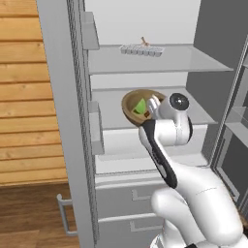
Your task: Pick the chicken drumstick and lemon wedge from their plates and place them in the bowl. Then put the bowl in the fridge.
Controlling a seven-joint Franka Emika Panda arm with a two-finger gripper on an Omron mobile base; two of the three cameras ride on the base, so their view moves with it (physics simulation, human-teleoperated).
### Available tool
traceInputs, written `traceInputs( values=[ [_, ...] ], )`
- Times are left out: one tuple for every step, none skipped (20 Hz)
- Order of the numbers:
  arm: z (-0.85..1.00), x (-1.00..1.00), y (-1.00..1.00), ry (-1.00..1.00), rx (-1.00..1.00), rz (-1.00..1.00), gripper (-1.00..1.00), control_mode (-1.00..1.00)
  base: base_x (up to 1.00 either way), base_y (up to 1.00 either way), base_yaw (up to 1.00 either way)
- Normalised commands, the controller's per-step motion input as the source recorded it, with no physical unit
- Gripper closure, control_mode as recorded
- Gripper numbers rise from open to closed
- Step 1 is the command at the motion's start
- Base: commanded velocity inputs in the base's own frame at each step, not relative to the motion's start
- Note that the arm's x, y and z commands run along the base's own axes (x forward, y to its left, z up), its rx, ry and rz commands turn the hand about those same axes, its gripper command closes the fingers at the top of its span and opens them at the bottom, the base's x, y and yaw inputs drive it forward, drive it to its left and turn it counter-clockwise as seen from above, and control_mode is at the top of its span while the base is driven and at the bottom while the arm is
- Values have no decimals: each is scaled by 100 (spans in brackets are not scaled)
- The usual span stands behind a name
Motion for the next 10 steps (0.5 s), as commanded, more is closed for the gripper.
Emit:
traceInputs(
  values=[
    [-27, 81, 0, 0, -6, 0, 100, -100, 0, 0, 0],
    [-26, 81, 0, 0, -6, 0, 100, -100, 0, 0, 0],
    [-31, 75, 0, 0, -6, 0, 100, -100, 0, 0, 0],
    [-29, 75, 0, 0, -6, 0, 100, -100, 0, 0, 0],
    [-24, 84, 0, 0, -6, 0, 100, -100, 0, 0, 0],
    [-23, 85, 0, 0, -6, 0, 100, -100, 0, 0, 0],
    [-22, 86, 0, 0, -6, 0, 100, -100, 0, 0, 0],
    [-27, 76, 0, 0, -7, 0, 100, -100, 0, 0, 0],
    [-33, 72, 0, 0, -7, 0, 100, -100, 0, 0, 0],
    [-34, 59, 0, 0, -7, 0, 100, -100, 0, 0, 0]
  ],
)
